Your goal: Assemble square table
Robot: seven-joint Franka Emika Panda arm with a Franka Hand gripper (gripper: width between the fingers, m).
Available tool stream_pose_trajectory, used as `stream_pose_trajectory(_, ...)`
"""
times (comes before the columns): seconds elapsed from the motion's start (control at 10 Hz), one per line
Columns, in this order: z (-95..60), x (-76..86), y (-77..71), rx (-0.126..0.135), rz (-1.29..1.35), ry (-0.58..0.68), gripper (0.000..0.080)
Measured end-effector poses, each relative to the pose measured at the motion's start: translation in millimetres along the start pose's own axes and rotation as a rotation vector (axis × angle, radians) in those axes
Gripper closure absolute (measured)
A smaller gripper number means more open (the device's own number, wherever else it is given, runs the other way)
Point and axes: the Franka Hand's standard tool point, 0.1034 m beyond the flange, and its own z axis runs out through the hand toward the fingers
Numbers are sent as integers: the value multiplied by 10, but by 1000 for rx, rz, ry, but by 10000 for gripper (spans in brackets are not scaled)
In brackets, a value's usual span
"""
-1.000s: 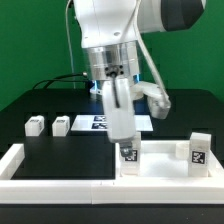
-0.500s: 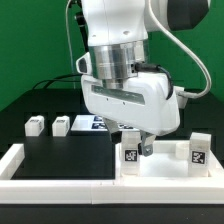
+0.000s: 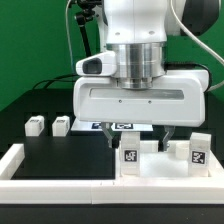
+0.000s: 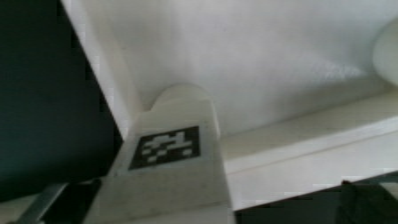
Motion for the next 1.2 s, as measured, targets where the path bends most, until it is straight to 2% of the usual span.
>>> stream_pose_trajectory(0.2,3,-1,0,1,41,0,178)
stream_pose_trajectory(0.4,3,5,66,-5,222,-2,505)
stream_pose_trajectory(0.7,10,5,76,-3,425,-3,505)
stream_pose_trajectory(0.9,18,-16,105,-2,663,-20,505)
stream_pose_trajectory(1.1,32,-35,89,33,1044,-53,506)
stream_pose_trajectory(1.2,39,-23,104,67,1149,-68,506)
